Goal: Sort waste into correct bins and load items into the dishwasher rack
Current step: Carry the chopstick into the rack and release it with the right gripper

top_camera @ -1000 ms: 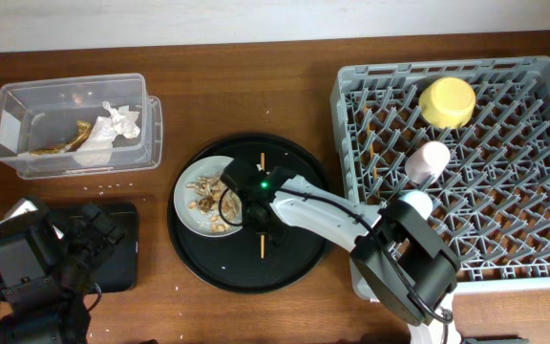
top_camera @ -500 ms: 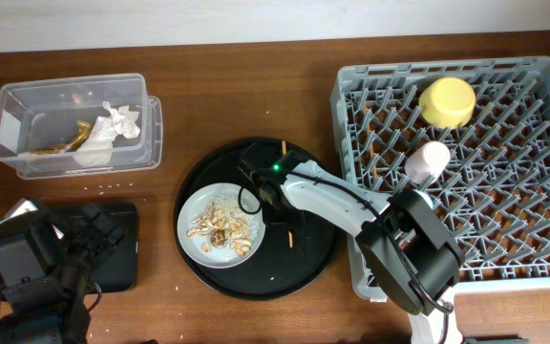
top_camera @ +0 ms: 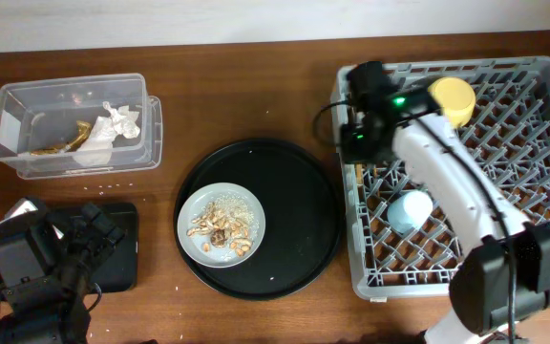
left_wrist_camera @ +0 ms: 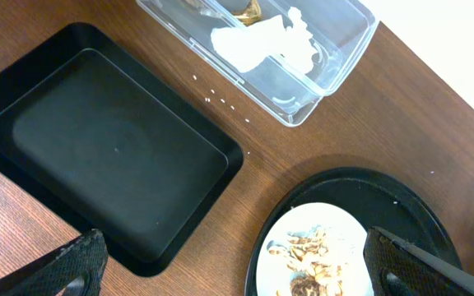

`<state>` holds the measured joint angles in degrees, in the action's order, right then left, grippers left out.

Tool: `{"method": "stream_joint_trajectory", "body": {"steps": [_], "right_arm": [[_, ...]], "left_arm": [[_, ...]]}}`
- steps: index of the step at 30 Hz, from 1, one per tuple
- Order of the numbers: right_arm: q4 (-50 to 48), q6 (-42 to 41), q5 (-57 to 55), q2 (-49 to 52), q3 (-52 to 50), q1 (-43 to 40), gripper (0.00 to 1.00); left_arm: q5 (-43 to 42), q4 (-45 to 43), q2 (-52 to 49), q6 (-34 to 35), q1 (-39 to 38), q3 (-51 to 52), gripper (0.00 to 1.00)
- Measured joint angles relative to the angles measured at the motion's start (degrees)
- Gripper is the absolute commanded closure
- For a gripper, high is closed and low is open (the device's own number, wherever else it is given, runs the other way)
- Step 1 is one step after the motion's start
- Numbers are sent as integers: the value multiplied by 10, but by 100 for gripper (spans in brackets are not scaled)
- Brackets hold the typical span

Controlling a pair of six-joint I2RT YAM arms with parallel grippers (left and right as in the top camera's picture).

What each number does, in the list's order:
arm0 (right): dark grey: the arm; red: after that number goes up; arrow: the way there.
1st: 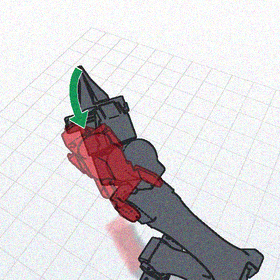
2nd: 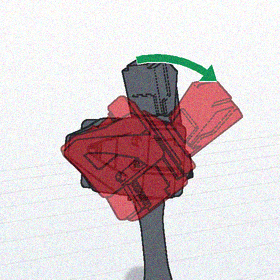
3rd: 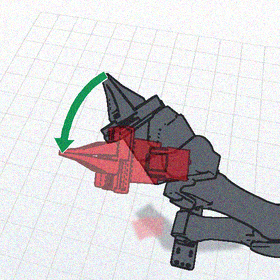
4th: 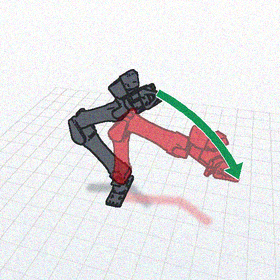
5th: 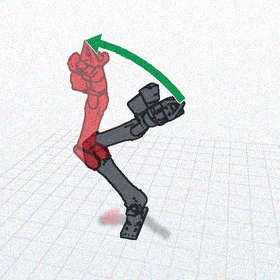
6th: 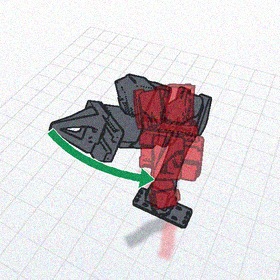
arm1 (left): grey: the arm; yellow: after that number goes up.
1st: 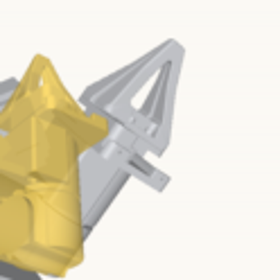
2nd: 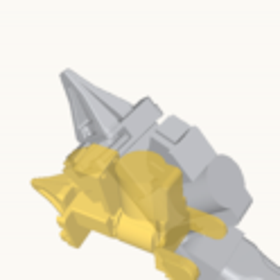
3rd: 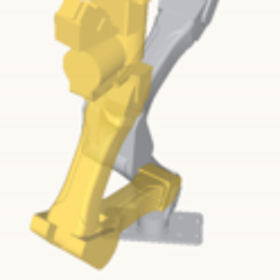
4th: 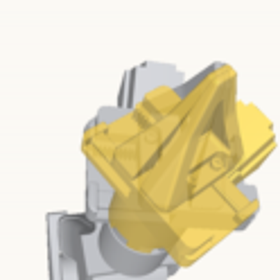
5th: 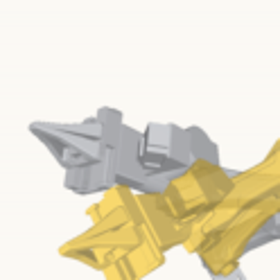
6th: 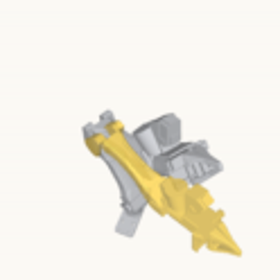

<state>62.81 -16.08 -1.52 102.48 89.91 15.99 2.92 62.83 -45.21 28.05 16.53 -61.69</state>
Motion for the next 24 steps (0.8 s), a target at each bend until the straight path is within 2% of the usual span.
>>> {"method": "stream_joint_trajectory", "body": {"steps": [2,5,7,9,13,17,22,23,24], "right_arm": [[-4,63,5,0,0,-61,95],[-39,117,7,0,0,-104,94],[-44,133,7,0,0,-118,68],[-47,133,10,0,0,-118,59],[-44,138,28,0,0,-118,58],[6,114,89,0,2,-118,56],[57,111,257,-30,2,-119,55],[62,113,291,-48,2,-119,50],[64,111,301,-54,2,-119,50]], "left_arm": [[0,0,0,0,0,0,1],[0,0,0,0,0,0,1],[0,0,0,0,0,0,1],[0,0,0,0,0,0,1],[0,0,0,0,0,0,1],[0,0,0,0,0,0,1],[0,0,0,0,0,0,1],[0,0,0,0,0,0,1],[0,0,0,0,0,0,1]]}}
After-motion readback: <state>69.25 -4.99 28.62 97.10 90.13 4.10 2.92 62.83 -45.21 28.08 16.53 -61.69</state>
